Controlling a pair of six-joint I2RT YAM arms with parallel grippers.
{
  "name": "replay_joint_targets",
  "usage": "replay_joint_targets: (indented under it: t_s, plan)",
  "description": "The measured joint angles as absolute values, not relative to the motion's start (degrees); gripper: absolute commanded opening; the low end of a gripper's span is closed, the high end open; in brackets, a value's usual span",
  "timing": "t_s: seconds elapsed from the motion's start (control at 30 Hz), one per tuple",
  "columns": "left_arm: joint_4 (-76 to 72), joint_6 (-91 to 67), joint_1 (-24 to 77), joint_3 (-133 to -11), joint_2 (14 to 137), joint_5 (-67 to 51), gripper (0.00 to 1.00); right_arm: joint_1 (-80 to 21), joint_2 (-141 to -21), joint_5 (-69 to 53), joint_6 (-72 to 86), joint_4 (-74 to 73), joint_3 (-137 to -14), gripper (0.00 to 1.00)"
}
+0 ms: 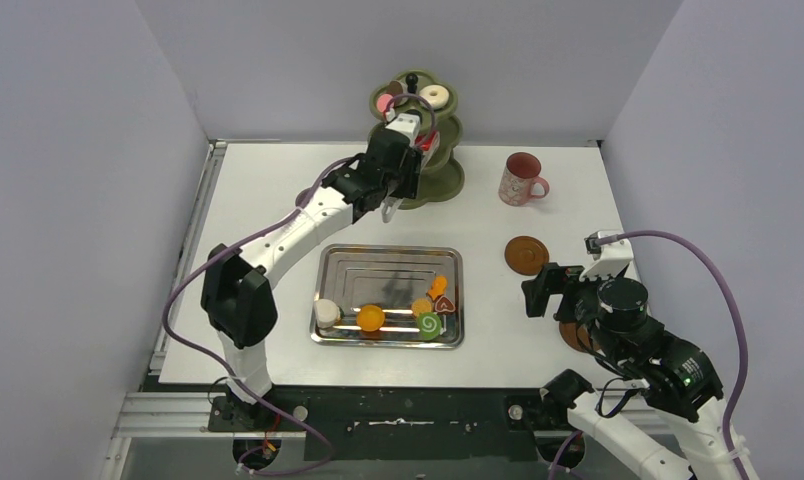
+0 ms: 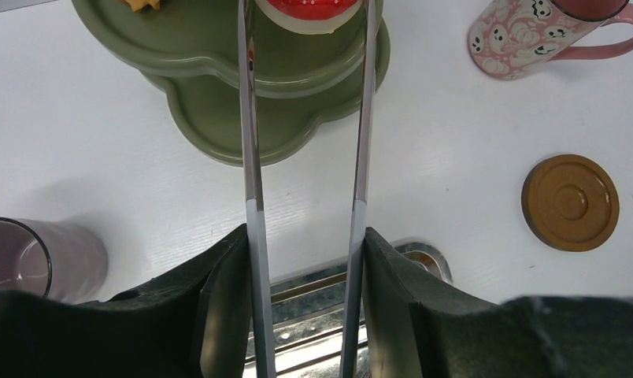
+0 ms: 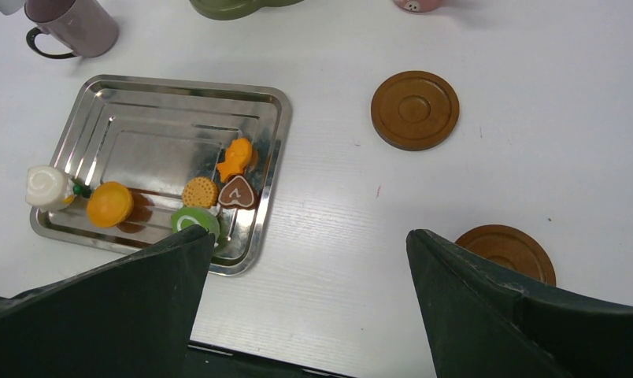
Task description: Serve the afternoon tea
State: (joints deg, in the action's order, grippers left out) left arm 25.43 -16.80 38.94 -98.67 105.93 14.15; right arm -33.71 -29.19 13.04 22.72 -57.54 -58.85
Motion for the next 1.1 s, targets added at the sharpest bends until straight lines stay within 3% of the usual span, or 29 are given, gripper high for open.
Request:
replay_joint_targets:
  t_s: [0.73, 1.1]
  plan:
    - [15.42, -17.41, 38.92, -102.72, 115.61, 13.02, 0.32, -33.71, -30.06, 13.13, 22.74, -57.06, -58.85, 1.0]
    - [13.61, -17.1, 38.76, -106.83, 120.49, 12.82, 0.46, -33.71, -32.38, 13.39, 22.39, -56.71, -60.84, 1.0]
